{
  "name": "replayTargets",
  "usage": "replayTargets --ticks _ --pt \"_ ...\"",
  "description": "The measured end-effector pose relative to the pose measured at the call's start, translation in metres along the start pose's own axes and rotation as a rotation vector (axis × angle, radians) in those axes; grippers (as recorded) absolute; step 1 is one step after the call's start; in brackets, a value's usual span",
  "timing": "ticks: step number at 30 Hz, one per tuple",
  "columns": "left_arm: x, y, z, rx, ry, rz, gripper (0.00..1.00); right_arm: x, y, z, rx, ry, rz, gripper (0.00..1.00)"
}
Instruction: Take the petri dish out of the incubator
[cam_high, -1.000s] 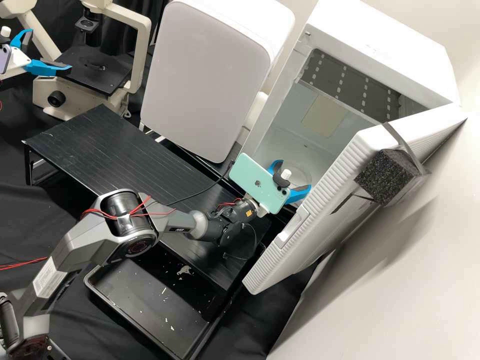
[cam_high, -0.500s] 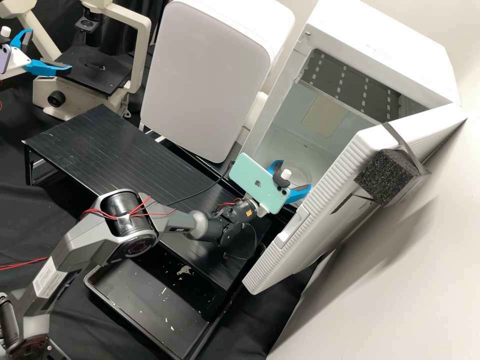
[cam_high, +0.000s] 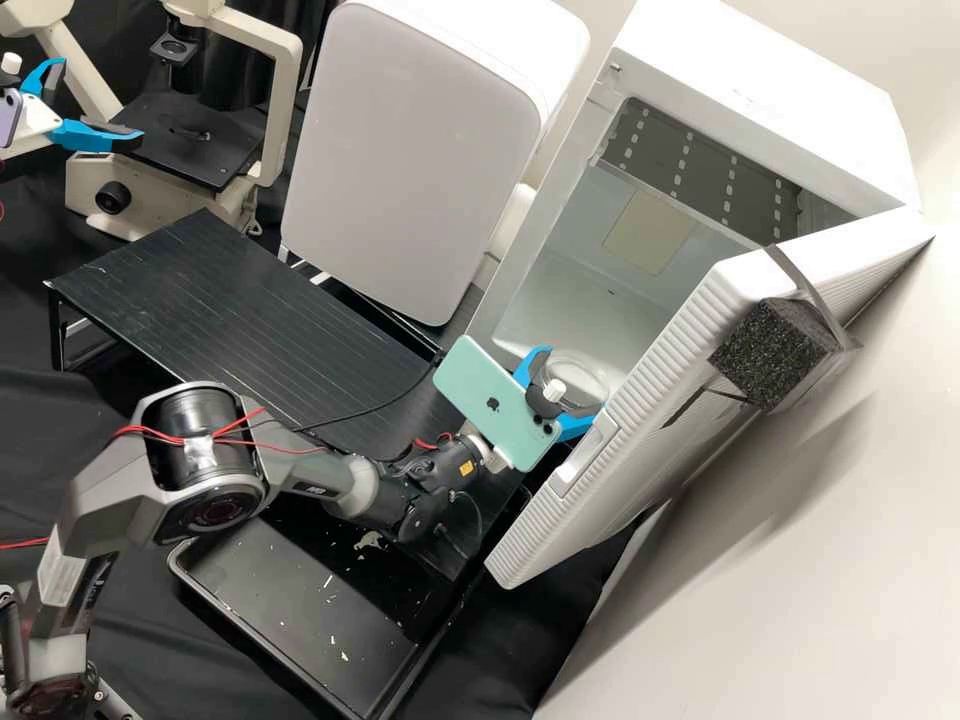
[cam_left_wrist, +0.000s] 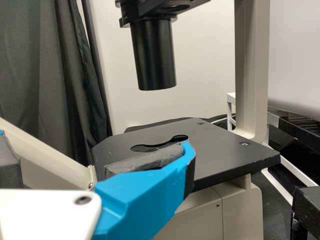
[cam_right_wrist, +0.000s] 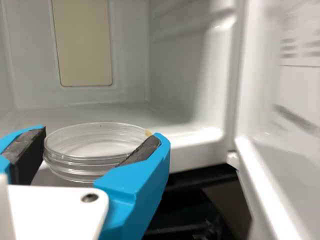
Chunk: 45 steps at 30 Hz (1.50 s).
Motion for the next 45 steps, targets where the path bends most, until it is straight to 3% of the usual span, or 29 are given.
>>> replayTargets --ticks 9,19,25,32,38,45 --pt "0.000 0.000 0.000 0.000 0.000 0.000 1.00 -0.046 -0.003 -0.015 0.036 0.120 0.026 0.00" --pt "0.000 0.000 0.000 0.000 0.000 0.000 1.00 -0.117 -0.045 -0.054 0.063 0.174 -0.102 0.00" --pt "0.000 0.000 0.000 0.000 0.000 0.000 1.00 -0.159 -0.077 -0.076 -0.022 0.260 -0.244 0.00" --pt "0.000 0.000 0.000 0.000 0.000 0.000 1.00 -0.179 -0.101 -0.081 -0.074 0.305 -0.337 0.00" --pt "0.000 0.000 0.000 0.000 0.000 0.000 1.00 -0.183 -0.114 -0.080 -0.101 0.315 -0.392 0.00" --pt "0.000 0.000 0.000 0.000 0.000 0.000 1.00 -0.188 -0.128 -0.071 -0.108 0.274 -0.445 0.00"
